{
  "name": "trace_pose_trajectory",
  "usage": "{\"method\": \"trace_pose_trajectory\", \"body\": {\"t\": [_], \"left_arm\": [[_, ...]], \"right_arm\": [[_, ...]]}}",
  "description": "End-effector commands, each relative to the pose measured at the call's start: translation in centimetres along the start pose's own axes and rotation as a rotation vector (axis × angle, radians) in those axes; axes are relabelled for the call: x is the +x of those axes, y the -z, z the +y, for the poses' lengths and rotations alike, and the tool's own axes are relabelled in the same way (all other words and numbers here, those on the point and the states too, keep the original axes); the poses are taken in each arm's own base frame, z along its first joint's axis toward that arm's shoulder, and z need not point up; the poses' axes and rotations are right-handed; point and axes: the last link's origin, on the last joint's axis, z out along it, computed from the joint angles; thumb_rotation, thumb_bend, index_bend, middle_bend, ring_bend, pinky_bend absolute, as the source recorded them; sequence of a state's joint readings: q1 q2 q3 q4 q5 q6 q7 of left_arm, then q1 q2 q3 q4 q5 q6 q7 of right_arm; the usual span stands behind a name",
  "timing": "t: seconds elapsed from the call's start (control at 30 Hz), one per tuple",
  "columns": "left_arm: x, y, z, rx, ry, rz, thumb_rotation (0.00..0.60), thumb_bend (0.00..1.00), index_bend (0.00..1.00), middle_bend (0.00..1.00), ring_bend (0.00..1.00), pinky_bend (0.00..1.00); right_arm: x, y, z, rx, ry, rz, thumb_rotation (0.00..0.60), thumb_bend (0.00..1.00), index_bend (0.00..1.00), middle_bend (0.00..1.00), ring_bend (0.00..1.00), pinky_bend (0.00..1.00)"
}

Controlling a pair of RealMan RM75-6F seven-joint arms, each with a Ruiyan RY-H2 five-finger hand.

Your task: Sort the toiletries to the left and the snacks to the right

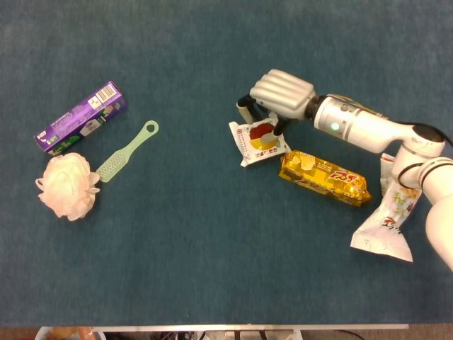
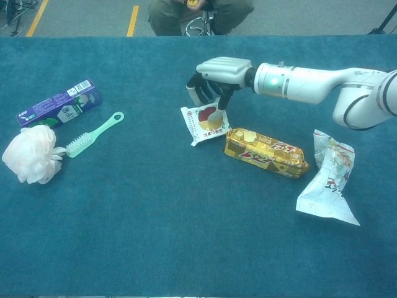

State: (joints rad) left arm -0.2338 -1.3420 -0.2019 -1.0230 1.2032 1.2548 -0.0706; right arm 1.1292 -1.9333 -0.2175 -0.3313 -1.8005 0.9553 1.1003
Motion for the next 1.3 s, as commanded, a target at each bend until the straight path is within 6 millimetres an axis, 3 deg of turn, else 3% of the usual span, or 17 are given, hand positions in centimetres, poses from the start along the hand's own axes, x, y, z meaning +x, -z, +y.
{"method": "trace_pose_trajectory", "body": {"t": [0.03, 0.37, 0.47, 0.6, 0.7, 0.9, 1.3], "left_arm": [[0.0, 0.0, 0.0, 0.001, -0.001, -0.001, 0.6, 0.11, 0.32, 0.23, 0.27, 0.43], [-0.1, 0.0, 0.1, -0.002, -0.003, 0.001, 0.6, 0.11, 0.32, 0.23, 0.27, 0.43], [-0.1, 0.0, 0.2, -0.002, -0.004, 0.001, 0.6, 0.11, 0.32, 0.23, 0.27, 0.43], [-0.1, 0.0, 0.2, -0.001, -0.008, -0.004, 0.6, 0.11, 0.32, 0.23, 0.27, 0.43], [-0.1, 0.0, 0.1, 0.0, -0.008, -0.003, 0.6, 0.11, 0.32, 0.23, 0.27, 0.43], [-0.1, 0.2, 0.0, 0.002, -0.008, -0.004, 0.6, 0.11, 0.32, 0.23, 0.27, 0.43], [-0.3, 0.5, -0.5, 0.013, 0.002, -0.013, 0.6, 0.11, 0.32, 0.23, 0.27, 0.43]], "right_arm": [[0.2, 0.4, 0.2, -0.004, -0.04, 0.002, 0.6, 0.0, 0.59, 0.67, 0.61, 0.65], [0.4, 1.1, 0.6, -0.007, -0.056, 0.023, 0.6, 0.0, 0.6, 0.66, 0.6, 0.66], [0.4, 1.0, 0.6, -0.009, -0.051, 0.019, 0.6, 0.0, 0.59, 0.55, 0.49, 0.58], [0.3, 0.8, 0.5, -0.005, -0.031, -0.034, 0.6, 0.0, 0.46, 0.37, 0.3, 0.42], [0.0, 0.6, 0.3, -0.001, -0.021, -0.061, 0.6, 0.0, 0.39, 0.31, 0.24, 0.36], [-0.5, 0.0, -0.5, 0.016, -0.011, -0.092, 0.6, 0.0, 0.32, 0.25, 0.19, 0.31], [-1.6, -0.9, -1.4, 0.035, 0.028, -0.165, 0.6, 0.0, 0.31, 0.24, 0.17, 0.29]]}}
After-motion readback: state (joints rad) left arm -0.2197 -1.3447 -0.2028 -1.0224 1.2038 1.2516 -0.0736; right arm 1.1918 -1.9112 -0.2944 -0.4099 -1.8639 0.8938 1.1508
